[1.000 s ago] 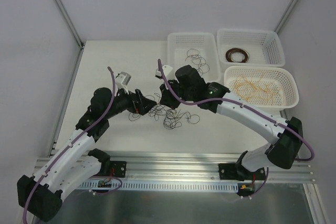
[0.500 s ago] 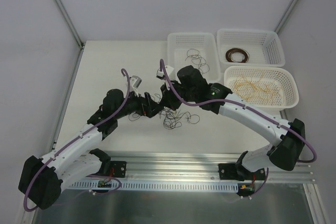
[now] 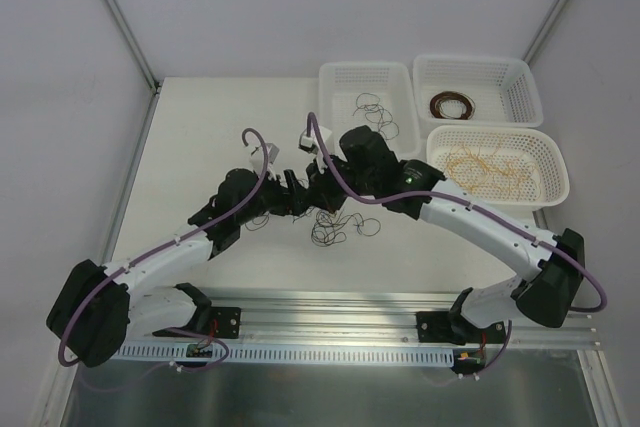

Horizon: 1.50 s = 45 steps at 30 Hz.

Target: Untangle the cables

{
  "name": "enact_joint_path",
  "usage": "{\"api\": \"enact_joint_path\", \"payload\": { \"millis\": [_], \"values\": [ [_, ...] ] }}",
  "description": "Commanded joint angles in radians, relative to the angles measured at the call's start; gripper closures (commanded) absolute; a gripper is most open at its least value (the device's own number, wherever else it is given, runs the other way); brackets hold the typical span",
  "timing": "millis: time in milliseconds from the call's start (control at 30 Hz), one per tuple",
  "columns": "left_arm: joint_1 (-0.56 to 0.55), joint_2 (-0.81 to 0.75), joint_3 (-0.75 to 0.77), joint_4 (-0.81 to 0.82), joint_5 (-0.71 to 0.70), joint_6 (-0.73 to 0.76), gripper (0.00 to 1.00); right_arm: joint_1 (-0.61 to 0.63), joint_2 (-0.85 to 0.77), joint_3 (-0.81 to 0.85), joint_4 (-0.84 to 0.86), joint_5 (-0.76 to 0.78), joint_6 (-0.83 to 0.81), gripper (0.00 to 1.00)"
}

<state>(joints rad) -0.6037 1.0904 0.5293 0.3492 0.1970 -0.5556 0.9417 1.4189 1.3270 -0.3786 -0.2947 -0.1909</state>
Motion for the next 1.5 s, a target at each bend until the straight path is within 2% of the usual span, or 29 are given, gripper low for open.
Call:
{"api": "enact_joint_path", "payload": {
  "millis": [0,33,67,133,200,300,567,733,933,1100,1233,1467],
  "values": [
    [-0.011,0.035,-0.009,0.088,-0.113,-0.072,0.30,0.003,-0.075,0.009,0.032,-0.040,0.015,0.99],
    [-0.011,0.042,-0.014,0.088,-0.128,-0.076,0.34,0.003,-0.092,0.009,0.018,-0.038,0.011,0.99],
    [-0.011,0.051,-0.015,0.088,-0.146,-0.079,0.45,0.005,-0.101,0.009,0.011,-0.031,0.004,0.99],
    [-0.010,0.074,-0.022,0.083,-0.172,-0.086,0.54,0.005,-0.139,0.006,-0.015,-0.015,-0.004,0.99],
    [-0.010,0.097,-0.022,0.068,-0.223,-0.093,0.70,0.003,-0.164,0.005,-0.032,0.012,-0.016,0.99],
    [-0.010,0.123,-0.019,0.031,-0.278,-0.110,0.83,-0.006,-0.210,0.018,-0.074,0.042,-0.034,0.99],
    [-0.001,0.183,0.005,-0.087,-0.376,-0.138,0.83,-0.061,-0.351,0.132,-0.224,0.181,-0.090,0.99],
    [0.021,0.215,-0.005,-0.118,-0.399,-0.184,0.73,-0.109,-0.420,0.227,-0.295,0.281,-0.122,0.99],
    [0.053,0.255,0.000,-0.142,-0.396,-0.213,0.74,-0.126,-0.465,0.314,-0.358,0.394,-0.163,0.99],
    [0.082,0.263,0.001,-0.177,-0.393,-0.221,0.74,-0.136,-0.498,0.362,-0.367,0.450,-0.202,0.99],
    [0.123,0.263,-0.002,-0.214,-0.383,-0.245,0.75,-0.136,-0.523,0.391,-0.367,0.551,-0.228,0.99],
    [0.235,0.259,-0.026,-0.262,-0.355,-0.274,0.79,-0.135,-0.604,0.374,-0.330,0.647,-0.251,0.99]
  ]
}}
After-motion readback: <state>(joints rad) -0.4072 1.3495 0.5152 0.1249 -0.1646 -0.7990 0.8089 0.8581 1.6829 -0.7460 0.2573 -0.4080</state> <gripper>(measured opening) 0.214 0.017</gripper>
